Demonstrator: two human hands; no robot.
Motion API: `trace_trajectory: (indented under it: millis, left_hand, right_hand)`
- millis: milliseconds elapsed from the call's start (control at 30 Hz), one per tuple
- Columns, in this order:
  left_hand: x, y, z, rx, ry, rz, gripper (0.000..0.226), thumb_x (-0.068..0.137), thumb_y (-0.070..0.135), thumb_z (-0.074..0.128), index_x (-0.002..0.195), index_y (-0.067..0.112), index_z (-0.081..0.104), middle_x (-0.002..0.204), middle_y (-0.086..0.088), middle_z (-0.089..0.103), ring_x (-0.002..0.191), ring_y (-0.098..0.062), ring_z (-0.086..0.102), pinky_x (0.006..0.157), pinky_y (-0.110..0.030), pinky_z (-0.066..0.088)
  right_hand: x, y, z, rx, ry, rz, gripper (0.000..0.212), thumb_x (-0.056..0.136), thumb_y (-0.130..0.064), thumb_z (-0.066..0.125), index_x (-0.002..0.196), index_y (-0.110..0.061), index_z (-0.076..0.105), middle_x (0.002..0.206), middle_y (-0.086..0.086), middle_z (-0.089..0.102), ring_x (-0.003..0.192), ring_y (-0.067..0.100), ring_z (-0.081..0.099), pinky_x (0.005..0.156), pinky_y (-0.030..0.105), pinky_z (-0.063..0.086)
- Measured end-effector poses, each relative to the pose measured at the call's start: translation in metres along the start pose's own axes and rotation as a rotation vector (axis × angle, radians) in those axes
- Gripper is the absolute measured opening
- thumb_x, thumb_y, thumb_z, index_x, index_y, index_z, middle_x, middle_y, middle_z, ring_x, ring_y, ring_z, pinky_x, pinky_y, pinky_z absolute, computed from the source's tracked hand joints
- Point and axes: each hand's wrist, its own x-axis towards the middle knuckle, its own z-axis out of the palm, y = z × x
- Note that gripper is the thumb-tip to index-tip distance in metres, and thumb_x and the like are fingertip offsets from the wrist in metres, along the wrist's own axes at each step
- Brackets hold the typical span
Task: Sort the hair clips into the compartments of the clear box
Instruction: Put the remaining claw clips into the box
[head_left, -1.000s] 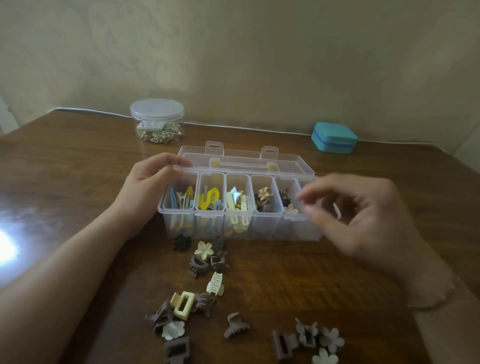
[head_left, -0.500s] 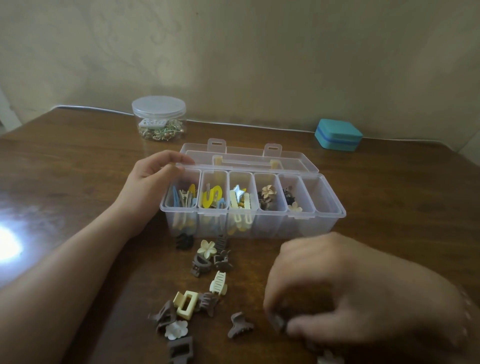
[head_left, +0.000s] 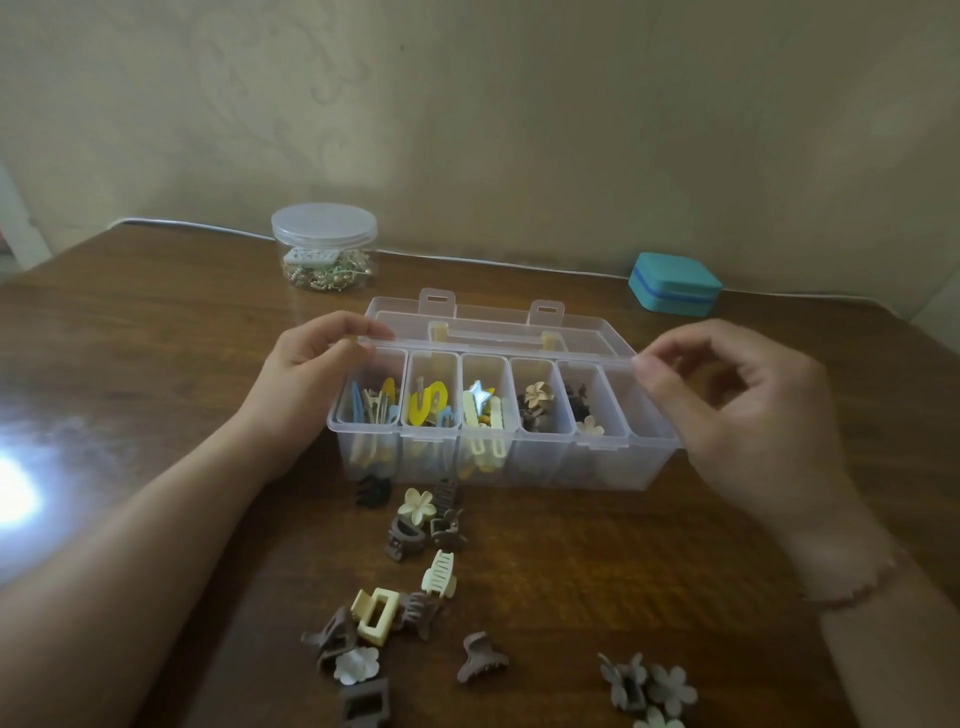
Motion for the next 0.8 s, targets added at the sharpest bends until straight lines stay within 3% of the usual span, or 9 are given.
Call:
trace_trajectory:
  millis: [67, 133, 233, 333, 500, 633, 700, 800]
  left_hand:
    - [0.000, 0.000, 0.000, 0.005, 0.010, 0.002, 0.022, 0.079, 0.022, 0.052, 0.092, 0.022, 0.070, 0.081, -0.004, 0.075, 0.083, -0.019, 0.070, 0.090, -0.047, 0.052]
    - [0.000, 0.001, 0.000, 0.003, 0.017, 0.003, 0.022, 0.079, 0.022, 0.052, 0.091, 0.022, 0.070, 0.081, -0.003, 0.075, 0.082, -0.017, 0.070, 0.091, -0.048, 0.052]
    - [-0.001, 0.002, 0.001, 0.004, 0.012, 0.004, 0.022, 0.079, 0.022, 0.052, 0.092, 0.021, 0.069, 0.080, -0.002, 0.075, 0.082, -0.017, 0.070, 0.092, -0.048, 0.051]
    - [-0.001, 0.002, 0.000, 0.001, 0.005, 0.002, 0.023, 0.079, 0.022, 0.051, 0.094, 0.020, 0.069, 0.080, -0.004, 0.075, 0.083, -0.019, 0.070, 0.091, -0.048, 0.052]
    - [0.000, 0.002, 0.001, -0.004, -0.005, 0.001, 0.023, 0.080, 0.022, 0.051, 0.095, 0.019, 0.068, 0.079, -0.003, 0.075, 0.082, -0.016, 0.070, 0.087, -0.043, 0.051]
    - [0.000, 0.002, 0.000, -0.003, -0.004, -0.005, 0.023, 0.079, 0.022, 0.052, 0.095, 0.020, 0.069, 0.079, -0.002, 0.075, 0.079, -0.015, 0.070, 0.083, -0.041, 0.049]
    - [0.000, 0.002, 0.000, -0.002, -0.003, -0.008, 0.023, 0.080, 0.022, 0.052, 0.095, 0.020, 0.069, 0.079, -0.001, 0.075, 0.078, -0.013, 0.069, 0.083, -0.040, 0.048]
    - [-0.001, 0.003, 0.000, -0.009, -0.001, -0.012, 0.022, 0.080, 0.021, 0.052, 0.094, 0.021, 0.070, 0.079, -0.002, 0.075, 0.079, -0.014, 0.069, 0.082, -0.040, 0.048]
  right_hand:
    - [-0.006, -0.013, -0.005, 0.092, -0.132, -0.124, 0.010, 0.087, -0.032, 0.065, 0.088, -0.022, 0.067, 0.081, -0.016, 0.065, 0.074, 0.003, 0.060, 0.058, 0.009, 0.044]
    - [-0.015, -0.026, -0.003, 0.127, -0.367, -0.211, 0.015, 0.085, -0.035, 0.063, 0.093, -0.024, 0.067, 0.083, -0.019, 0.063, 0.077, -0.002, 0.060, 0.062, 0.008, 0.045]
    - [-0.025, -0.039, 0.008, -0.007, -0.671, -0.361, 0.025, 0.085, -0.050, 0.065, 0.104, -0.034, 0.067, 0.088, -0.020, 0.064, 0.084, 0.000, 0.059, 0.069, 0.021, 0.051]
    - [-0.032, -0.049, 0.018, -0.096, -0.842, -0.498, 0.032, 0.085, -0.060, 0.060, 0.111, -0.041, 0.062, 0.101, -0.021, 0.064, 0.091, 0.000, 0.055, 0.068, 0.027, 0.051]
    - [-0.037, -0.046, 0.028, -0.105, -0.842, -0.621, 0.014, 0.089, -0.037, 0.065, 0.102, -0.035, 0.068, 0.096, -0.017, 0.067, 0.081, 0.005, 0.053, 0.057, 0.028, 0.049]
    - [-0.029, -0.037, 0.016, 0.015, -0.715, -0.476, 0.011, 0.085, -0.022, 0.070, 0.094, -0.027, 0.072, 0.090, -0.014, 0.068, 0.082, 0.005, 0.059, 0.065, 0.029, 0.051]
    - [-0.025, -0.036, 0.010, 0.044, -0.722, -0.383, 0.016, 0.085, -0.028, 0.071, 0.101, -0.029, 0.070, 0.093, -0.016, 0.068, 0.086, 0.002, 0.060, 0.071, 0.028, 0.052]
    - [-0.027, -0.041, 0.013, -0.089, -0.901, -0.443, 0.029, 0.088, -0.052, 0.061, 0.115, -0.041, 0.062, 0.106, -0.020, 0.064, 0.093, -0.002, 0.056, 0.073, 0.026, 0.051]
